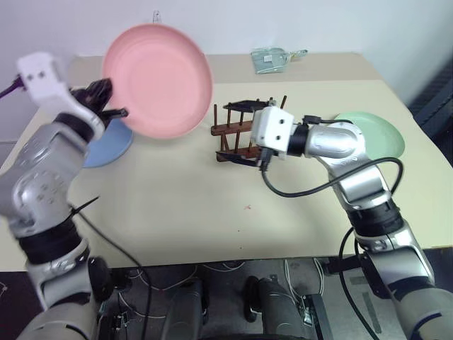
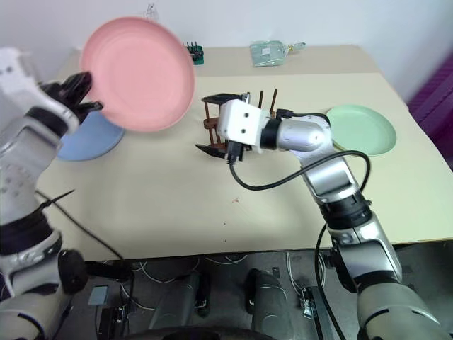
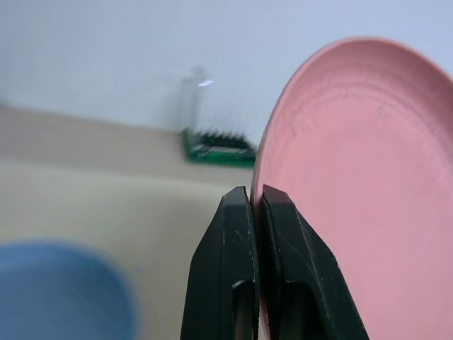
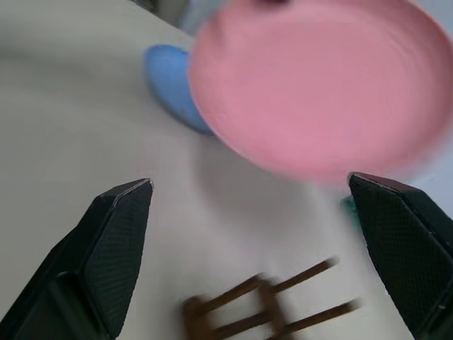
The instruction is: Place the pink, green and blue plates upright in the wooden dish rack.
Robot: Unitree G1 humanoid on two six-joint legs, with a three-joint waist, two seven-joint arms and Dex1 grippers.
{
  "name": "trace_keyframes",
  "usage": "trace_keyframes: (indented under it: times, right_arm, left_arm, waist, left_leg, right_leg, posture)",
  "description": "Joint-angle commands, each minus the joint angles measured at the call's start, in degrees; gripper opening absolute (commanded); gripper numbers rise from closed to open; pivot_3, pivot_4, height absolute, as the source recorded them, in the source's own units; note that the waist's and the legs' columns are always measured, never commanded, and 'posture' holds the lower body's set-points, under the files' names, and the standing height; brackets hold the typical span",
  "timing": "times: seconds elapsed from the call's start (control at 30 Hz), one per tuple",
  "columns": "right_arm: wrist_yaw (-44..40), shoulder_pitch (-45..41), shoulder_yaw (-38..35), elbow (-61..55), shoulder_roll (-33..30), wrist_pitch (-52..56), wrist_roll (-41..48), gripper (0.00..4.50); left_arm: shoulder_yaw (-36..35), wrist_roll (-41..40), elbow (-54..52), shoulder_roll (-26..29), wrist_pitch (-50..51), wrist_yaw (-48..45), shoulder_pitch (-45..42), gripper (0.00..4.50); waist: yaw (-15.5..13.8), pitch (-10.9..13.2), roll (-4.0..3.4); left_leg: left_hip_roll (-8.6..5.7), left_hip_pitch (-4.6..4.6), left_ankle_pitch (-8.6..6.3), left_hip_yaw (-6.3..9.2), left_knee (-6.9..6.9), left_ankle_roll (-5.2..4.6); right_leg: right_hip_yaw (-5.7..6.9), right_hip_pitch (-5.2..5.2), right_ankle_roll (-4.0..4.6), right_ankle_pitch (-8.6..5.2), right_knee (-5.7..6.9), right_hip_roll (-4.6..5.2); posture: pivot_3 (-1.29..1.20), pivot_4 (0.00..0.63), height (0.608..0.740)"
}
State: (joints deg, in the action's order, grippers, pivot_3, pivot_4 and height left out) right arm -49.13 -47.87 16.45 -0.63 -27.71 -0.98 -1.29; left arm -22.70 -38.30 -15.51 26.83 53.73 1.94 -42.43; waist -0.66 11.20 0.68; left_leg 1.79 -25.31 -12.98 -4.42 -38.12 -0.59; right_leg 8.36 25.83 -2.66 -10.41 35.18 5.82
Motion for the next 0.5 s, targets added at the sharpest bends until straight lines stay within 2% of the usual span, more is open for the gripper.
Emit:
trace_keyframes:
  times: [0.03,0.27,0.37,0.5]
  right_arm:
    - [4.27,-3.70,2.01,4.80,1.11,-9.89,-7.12,4.50]
    - [14.57,-8.77,5.77,15.86,2.27,-20.26,-20.78,4.50]
    - [17.17,-9.17,6.87,19.04,1.78,-22.72,-24.67,3.67]
    - [18.83,-9.03,6.69,20.60,1.70,-24.27,-26.46,1.55]
  left_arm:
    - [3.47,2.34,2.79,-2.04,-0.46,1.52,-4.50,0.07]
    - [6.00,2.06,4.14,-5.84,1.56,1.32,-9.14,0.07]
    - [4.96,1.11,3.24,-6.68,2.82,1.54,-9.19,0.00]
    - [4.18,0.81,2.42,-6.61,4.31,1.92,-8.72,0.00]
  waist:
    - [0.08,0.00,0.00]
    - [0.14,0.02,0.03]
    - [0.14,0.02,0.03]
    - [0.15,0.02,0.03]
  left_leg:
    - [0.02,0.01,0.00,-0.01,0.00,0.00]
    - [0.04,-0.01,0.07,-0.07,0.00,0.11]
    - [0.05,0.00,0.11,-0.08,0.00,0.17]
    - [0.05,0.00,0.26,-0.08,0.00,0.43]
  right_leg:
    - [-0.03,0.00,0.00,0.00,0.01,-0.01]
    - [-0.13,0.10,0.01,0.01,0.04,-0.11]
    - [-0.15,0.10,0.01,0.01,0.05,-0.11]
    - [-0.16,0.10,0.02,0.01,0.06,-0.12]
  posture:
    - [0.00,0.150,0.730]
    - [0.00,0.150,0.730]
    - [0.00,0.150,0.730]
    - [0.00,0.150,0.730]
